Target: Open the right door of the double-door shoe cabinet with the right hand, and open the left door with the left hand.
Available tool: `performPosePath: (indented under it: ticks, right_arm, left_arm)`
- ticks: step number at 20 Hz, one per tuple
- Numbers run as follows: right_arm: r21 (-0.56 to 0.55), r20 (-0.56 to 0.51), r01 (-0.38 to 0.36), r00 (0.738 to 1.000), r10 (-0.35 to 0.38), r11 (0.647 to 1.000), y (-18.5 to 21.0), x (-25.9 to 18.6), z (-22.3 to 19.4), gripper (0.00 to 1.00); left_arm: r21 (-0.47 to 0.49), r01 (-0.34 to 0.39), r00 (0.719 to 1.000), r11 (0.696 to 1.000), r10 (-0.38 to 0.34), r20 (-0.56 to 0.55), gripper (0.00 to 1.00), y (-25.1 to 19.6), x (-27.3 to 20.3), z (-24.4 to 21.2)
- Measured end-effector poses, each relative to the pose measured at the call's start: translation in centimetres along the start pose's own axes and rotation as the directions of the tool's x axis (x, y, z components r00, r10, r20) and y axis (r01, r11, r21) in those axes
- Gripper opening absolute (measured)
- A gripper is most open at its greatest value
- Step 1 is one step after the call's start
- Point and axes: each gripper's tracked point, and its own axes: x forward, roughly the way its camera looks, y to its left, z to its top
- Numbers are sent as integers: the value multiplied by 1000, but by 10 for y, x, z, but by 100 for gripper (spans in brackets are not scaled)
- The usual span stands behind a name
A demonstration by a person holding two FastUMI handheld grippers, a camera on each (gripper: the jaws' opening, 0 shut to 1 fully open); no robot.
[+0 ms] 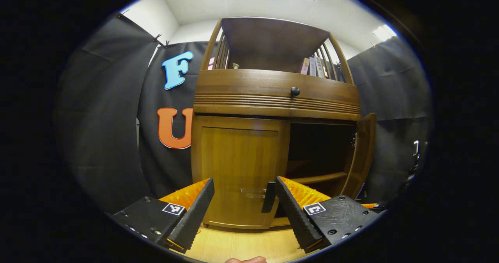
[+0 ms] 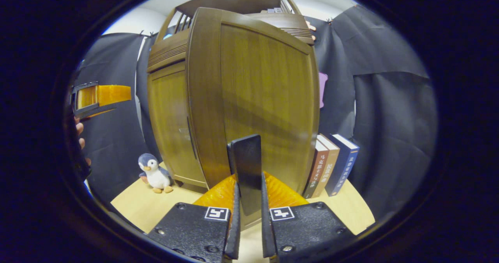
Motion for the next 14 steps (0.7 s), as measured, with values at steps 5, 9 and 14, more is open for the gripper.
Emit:
performPosePath:
  ticks: [5,9,14]
  right_arm:
    - [29,-18,107,994,-107,994,-25,-20,-2,22]
    - [55,-28,159,987,-158,986,-41,-30,-4,18]
    - [86,-49,221,975,-218,971,-62,-41,-5,10]
  left_arm:
    - [-3,46,999,999,-46,-13,95,-20,8,-5]
    - [1,77,997,997,-77,-26,95,-33,10,-11]
    - [-7,112,993,994,-112,-48,95,-46,14,-19]
